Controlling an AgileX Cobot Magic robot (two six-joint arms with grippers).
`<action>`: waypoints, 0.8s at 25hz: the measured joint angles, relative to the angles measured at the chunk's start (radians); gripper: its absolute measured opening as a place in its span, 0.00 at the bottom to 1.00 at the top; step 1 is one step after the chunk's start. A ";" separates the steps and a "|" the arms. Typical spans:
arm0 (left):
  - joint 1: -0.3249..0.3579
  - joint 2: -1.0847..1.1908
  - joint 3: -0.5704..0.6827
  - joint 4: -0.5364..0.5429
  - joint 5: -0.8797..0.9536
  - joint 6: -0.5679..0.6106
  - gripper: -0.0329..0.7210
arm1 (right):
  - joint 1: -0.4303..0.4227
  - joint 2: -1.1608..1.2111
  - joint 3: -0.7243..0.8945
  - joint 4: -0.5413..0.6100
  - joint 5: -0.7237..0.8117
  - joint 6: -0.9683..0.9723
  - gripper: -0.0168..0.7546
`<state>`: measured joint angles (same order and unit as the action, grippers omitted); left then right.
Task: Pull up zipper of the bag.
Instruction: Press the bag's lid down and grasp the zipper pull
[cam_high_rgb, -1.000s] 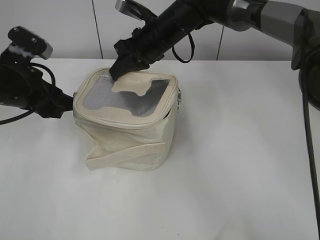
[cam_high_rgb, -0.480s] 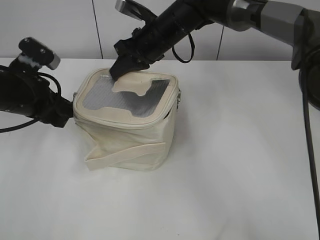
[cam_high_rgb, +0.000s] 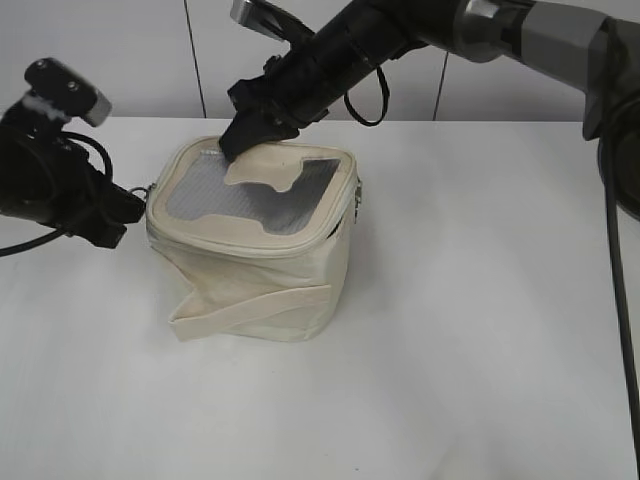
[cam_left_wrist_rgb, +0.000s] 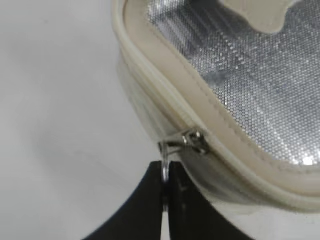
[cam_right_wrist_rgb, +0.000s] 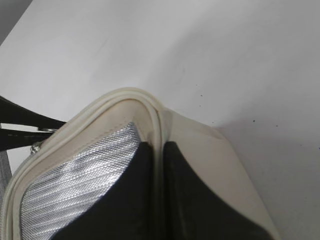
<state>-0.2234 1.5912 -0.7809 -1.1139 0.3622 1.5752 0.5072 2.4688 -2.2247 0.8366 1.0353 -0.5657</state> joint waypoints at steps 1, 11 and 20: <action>0.000 -0.020 0.000 0.056 0.002 -0.051 0.06 | 0.000 0.000 0.000 0.000 0.000 0.002 0.07; 0.000 -0.111 -0.001 0.448 0.161 -0.470 0.06 | 0.000 0.000 0.000 0.000 0.001 0.007 0.07; -0.034 -0.172 0.009 0.503 0.283 -0.552 0.06 | 0.004 0.000 0.000 0.013 0.016 0.021 0.07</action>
<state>-0.2577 1.4189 -0.7716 -0.6110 0.6456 1.0232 0.5110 2.4688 -2.2247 0.8491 1.0517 -0.5443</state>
